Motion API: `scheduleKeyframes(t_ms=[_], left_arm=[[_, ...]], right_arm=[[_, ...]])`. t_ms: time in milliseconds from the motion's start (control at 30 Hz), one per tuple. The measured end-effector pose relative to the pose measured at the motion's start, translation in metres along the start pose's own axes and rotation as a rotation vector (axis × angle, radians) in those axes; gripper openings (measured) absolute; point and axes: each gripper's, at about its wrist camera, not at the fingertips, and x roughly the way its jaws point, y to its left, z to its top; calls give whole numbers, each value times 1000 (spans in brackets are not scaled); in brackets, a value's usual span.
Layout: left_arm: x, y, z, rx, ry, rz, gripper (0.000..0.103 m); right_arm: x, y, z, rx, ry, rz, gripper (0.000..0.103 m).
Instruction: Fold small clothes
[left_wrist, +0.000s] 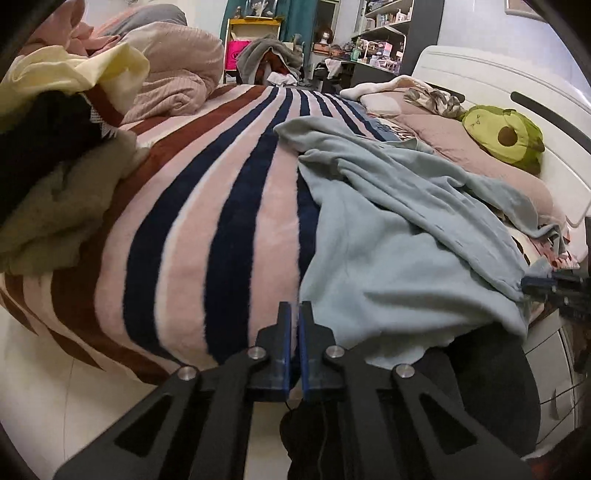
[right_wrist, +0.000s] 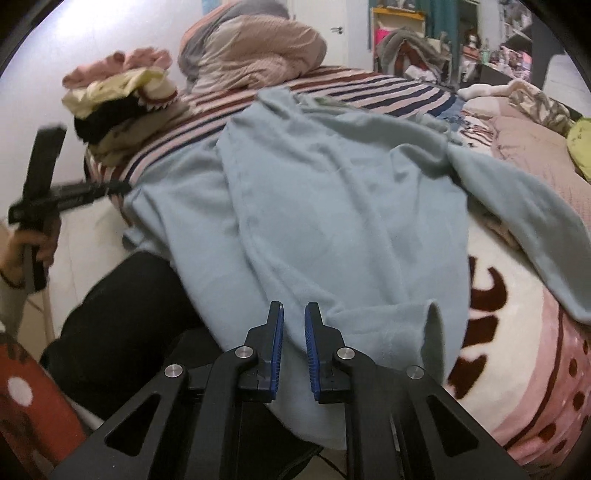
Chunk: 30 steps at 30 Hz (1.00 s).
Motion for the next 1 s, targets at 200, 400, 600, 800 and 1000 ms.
scheduleKeyframes(t_ms=[200, 400, 600, 800, 1000], left_arm=[[-15, -8, 24, 24, -97, -40, 46], [-6, -36, 59, 71, -150, -106, 51], [10, -62, 79, 86, -171, -138, 61], [26, -79, 85, 86, -154, -140, 63], [36, -91, 87, 88, -138, -135, 67]], right_arm=[[-5, -15, 16, 23, -39, -116, 23], [-20, -49, 24, 82, -97, -237, 36], [-45, -115, 10, 256, -179, -450, 54], [-59, -164, -27, 450, -222, -519, 74], [-52, -182, -51, 580, -260, -340, 75]])
